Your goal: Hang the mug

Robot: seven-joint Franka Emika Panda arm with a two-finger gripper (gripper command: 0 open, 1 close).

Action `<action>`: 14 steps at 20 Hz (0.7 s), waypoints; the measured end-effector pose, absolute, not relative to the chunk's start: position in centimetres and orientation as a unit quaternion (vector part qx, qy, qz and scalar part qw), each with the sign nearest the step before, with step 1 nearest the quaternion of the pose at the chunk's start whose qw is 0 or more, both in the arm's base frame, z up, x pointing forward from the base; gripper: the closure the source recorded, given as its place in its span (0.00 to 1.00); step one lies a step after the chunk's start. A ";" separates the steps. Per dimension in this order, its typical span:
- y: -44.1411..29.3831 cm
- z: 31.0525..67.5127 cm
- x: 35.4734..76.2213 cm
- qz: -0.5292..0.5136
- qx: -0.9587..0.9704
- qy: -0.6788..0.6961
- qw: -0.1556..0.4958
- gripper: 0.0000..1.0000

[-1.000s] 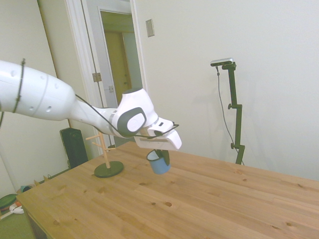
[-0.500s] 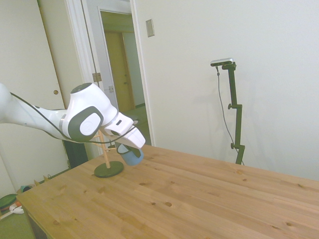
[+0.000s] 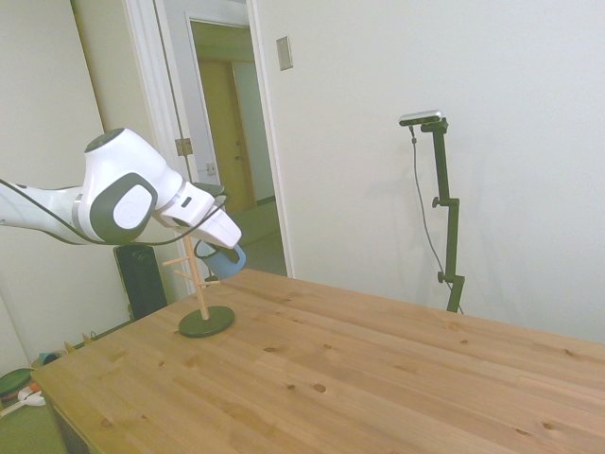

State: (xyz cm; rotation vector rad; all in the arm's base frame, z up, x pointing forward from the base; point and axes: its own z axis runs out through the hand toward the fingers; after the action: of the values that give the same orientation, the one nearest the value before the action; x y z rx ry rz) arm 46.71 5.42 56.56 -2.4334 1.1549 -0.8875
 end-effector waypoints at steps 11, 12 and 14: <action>11.1 57.2 47.0 -0.329 -0.840 0.391 0.183 1.00; 11.4 57.2 46.9 -0.329 -0.839 0.392 0.184 1.00; 11.7 57.3 46.9 -0.331 -0.838 0.393 0.186 1.00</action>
State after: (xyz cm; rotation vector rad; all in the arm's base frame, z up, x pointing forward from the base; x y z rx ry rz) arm 46.87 11.72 57.31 -2.3592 1.1070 -0.9310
